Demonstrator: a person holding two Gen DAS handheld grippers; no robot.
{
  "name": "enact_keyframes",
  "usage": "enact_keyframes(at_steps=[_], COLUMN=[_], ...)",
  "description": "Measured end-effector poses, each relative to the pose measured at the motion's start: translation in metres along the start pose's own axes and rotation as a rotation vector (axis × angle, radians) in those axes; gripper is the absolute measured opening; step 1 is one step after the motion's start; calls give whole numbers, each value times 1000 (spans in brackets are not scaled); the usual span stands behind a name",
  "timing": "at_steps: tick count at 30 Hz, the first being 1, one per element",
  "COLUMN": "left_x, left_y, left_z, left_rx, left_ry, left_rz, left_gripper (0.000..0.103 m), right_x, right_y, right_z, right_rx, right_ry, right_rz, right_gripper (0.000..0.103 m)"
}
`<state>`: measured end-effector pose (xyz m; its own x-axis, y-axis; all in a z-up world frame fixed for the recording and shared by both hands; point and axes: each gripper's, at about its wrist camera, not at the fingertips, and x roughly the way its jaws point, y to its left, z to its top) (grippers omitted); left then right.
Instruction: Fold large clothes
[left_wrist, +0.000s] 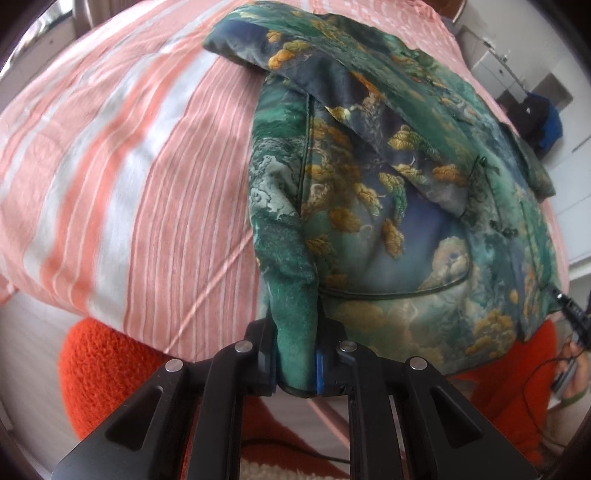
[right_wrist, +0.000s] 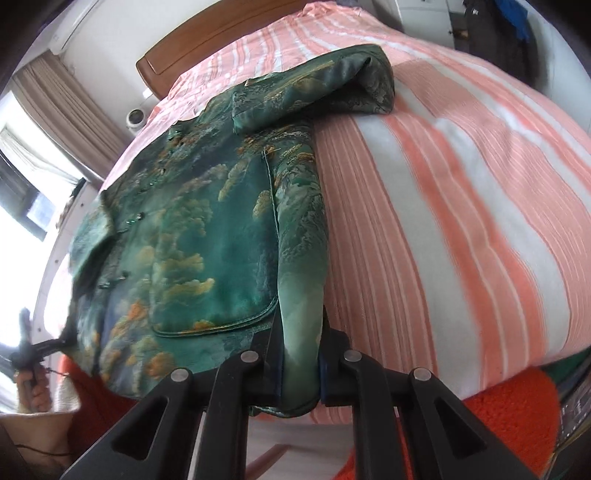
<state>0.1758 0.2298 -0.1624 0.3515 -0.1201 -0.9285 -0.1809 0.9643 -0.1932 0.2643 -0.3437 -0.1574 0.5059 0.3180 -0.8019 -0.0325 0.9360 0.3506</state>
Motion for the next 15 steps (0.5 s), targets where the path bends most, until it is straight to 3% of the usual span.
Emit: enact_keyframes(at_steps=[2,4,5,7,8,12,15], left_x=[-2,-8,-9,-23,-30,-67,-87], left_y=[-13,-22,-26,-36,-37,-50,-64], left_z=[0,-1,-5,-10,-11,-11,-2], left_rx=[37,45,46,45,46,50,48], left_ry=[-24,-58,-75,-131,-149,-271,-367], left_rz=[55,89,92,96,98,101,103], left_gripper=[24,45,59,69,73,96,98], right_x=[-2,-7,-11,-22,-28,-54,-61], right_y=[6,6,5,2,0,2,13], right_z=[-5,-8,-9,-11,-16,-25,-28], right_rx=[-11,-9,-6,10,14,-5,-29], right_ry=[-28,-49,-54,-74,-89,-152,-179], right_rz=[-20,-39,-43,-36,-41,-154,-205], right_gripper=[20,30,50,79,84,85,87])
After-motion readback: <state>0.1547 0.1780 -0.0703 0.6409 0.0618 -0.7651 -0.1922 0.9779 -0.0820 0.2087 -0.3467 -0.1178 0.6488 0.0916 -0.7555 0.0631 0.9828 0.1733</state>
